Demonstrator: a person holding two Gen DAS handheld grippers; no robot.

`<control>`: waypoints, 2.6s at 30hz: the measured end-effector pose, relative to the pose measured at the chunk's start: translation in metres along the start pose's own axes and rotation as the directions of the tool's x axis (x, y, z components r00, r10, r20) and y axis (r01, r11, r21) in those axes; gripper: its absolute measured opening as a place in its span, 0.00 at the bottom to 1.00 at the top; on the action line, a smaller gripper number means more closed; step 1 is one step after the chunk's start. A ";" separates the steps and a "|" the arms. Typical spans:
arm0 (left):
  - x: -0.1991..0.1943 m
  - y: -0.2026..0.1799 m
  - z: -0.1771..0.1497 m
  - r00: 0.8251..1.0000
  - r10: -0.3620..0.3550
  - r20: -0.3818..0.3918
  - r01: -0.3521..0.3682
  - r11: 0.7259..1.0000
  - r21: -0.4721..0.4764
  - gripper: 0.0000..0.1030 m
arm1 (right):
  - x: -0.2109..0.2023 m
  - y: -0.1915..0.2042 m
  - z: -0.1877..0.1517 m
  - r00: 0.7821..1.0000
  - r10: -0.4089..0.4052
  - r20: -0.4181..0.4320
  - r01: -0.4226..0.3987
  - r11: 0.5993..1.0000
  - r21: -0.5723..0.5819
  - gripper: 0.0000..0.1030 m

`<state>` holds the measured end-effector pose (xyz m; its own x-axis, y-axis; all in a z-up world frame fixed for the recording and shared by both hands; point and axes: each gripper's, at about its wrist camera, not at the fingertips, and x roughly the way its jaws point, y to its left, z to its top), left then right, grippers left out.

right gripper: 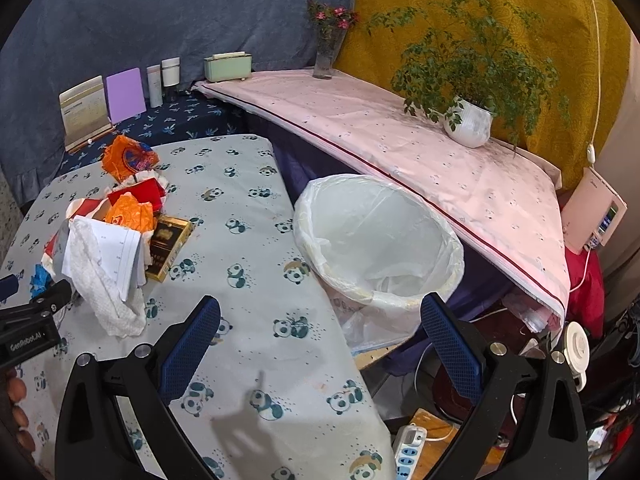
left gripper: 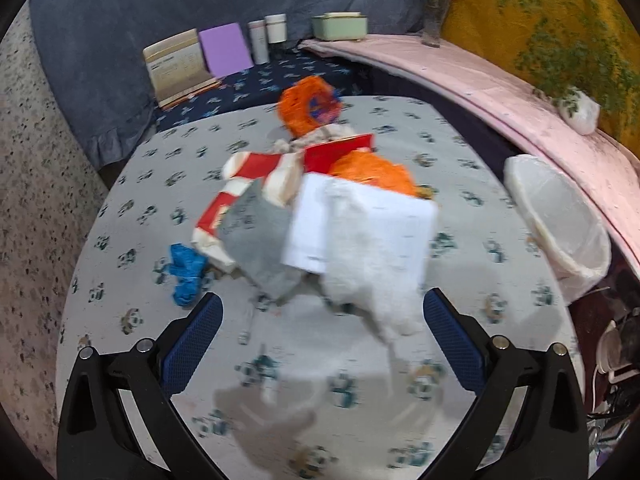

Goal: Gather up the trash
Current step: 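Grasp the white tissue with the right tool while the left tool grasps the blue tape measure, then carry the tissue and tape measure to the wastebasket and release both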

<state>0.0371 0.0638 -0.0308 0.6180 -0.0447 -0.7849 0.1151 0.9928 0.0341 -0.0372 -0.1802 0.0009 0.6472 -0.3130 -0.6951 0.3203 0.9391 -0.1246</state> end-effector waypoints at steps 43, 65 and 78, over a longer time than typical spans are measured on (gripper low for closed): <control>0.066 0.120 -0.009 0.987 -0.100 -0.123 0.084 0.988 -0.131 0.23 | 0.038 0.181 0.005 0.921 0.353 -0.166 -0.381 0.905 -0.190 0.04; -0.020 0.030 0.011 0.965 -0.263 -0.015 0.263 0.964 0.020 0.23 | -0.012 0.065 0.049 0.957 0.276 0.090 -0.275 0.961 -0.015 0.03; -0.030 -0.088 0.040 0.913 -0.408 -0.024 0.404 0.889 0.215 0.23 | 0.010 -0.024 0.058 0.984 0.120 0.129 -0.136 0.984 0.118 0.03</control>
<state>0.0395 -0.0262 0.0139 0.4983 -0.4435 -0.7450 0.5188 0.8410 -0.1536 0.0013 -0.2144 0.0384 0.7647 -0.2134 -0.6080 0.3089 0.9495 0.0552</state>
